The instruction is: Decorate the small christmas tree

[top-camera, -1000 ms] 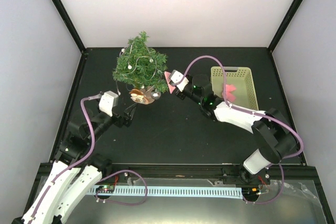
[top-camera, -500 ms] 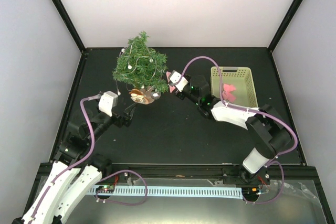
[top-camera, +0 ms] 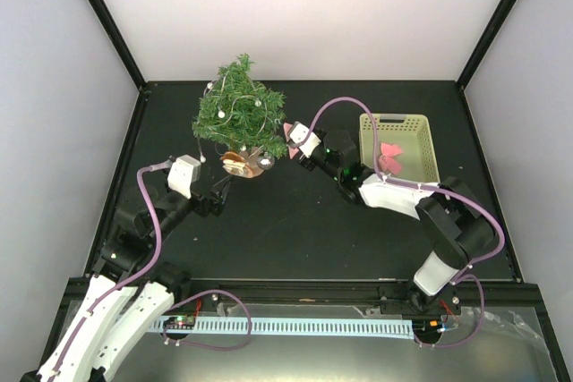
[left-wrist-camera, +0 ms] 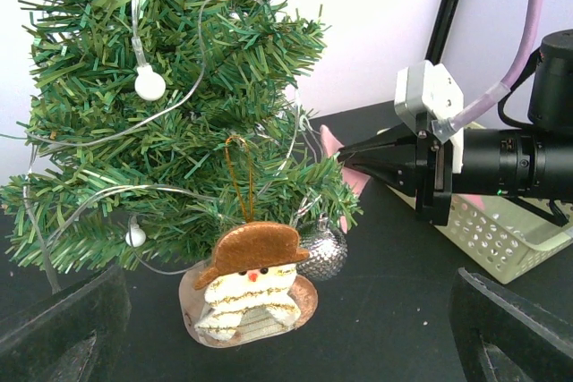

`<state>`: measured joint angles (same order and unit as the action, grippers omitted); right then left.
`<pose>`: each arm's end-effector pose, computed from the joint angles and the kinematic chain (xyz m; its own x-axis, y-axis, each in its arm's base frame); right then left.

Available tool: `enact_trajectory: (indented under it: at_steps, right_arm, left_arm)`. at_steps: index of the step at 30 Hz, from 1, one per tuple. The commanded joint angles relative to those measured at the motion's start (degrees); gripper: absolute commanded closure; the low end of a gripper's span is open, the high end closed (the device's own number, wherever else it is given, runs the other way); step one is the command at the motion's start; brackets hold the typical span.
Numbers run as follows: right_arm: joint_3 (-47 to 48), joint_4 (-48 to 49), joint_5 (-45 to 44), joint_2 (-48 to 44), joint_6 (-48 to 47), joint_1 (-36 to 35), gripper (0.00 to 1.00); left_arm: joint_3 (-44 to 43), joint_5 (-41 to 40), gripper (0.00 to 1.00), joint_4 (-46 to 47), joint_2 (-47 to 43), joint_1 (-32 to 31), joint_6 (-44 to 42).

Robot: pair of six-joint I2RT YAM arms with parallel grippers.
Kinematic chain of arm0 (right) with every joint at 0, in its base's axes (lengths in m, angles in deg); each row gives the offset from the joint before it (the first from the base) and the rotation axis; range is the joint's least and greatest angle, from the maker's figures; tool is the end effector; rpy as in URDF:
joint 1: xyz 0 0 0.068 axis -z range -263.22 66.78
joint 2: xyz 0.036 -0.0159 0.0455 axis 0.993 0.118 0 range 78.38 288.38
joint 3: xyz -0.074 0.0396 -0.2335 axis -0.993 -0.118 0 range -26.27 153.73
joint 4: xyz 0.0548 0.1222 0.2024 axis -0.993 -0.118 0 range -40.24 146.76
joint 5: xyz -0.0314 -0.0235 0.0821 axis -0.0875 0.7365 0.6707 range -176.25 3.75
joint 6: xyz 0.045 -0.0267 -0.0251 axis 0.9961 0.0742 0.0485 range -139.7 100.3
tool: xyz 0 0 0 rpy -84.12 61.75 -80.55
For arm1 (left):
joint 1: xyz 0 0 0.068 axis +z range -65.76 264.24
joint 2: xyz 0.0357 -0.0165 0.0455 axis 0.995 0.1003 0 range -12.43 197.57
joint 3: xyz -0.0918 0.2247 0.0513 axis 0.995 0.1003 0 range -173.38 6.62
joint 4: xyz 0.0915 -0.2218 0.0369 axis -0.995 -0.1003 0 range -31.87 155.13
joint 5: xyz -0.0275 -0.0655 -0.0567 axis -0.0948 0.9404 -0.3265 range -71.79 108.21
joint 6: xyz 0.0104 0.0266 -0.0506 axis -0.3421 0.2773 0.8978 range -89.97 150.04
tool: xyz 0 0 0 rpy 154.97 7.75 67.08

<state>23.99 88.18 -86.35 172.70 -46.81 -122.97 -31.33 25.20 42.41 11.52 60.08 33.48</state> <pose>0.2724 0.2264 0.2126 0.1410 -0.4756 -0.8683 -0.6448 0.6214 -0.4451 0.1072 -0.0537 0.3053 -0.1691 0.0105 -0.9856 0.5067 0.8586 -0.0778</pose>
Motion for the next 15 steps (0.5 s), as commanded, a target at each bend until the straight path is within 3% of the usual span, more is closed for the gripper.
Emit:
enact_trajectory:
  at_steps: [1,12,15]
  right_arm:
    - [-1.16,3.08,-0.44,1.2,-0.57,-0.19,0.99]
    - [-2.15,3.81,-0.77,1.07,0.63,-0.24,0.99]
    - [-1.95,3.08,-0.99,0.06,2.09,-0.24,0.89]
  left_arm:
    - [0.34,-1.34,0.01,-0.41,-0.65,-0.23,-0.89]
    - [0.34,-1.65,0.01,-0.45,-0.65,-0.27,-1.16]
    - [0.34,-1.86,0.01,-0.55,-0.72,-0.25,-1.16]
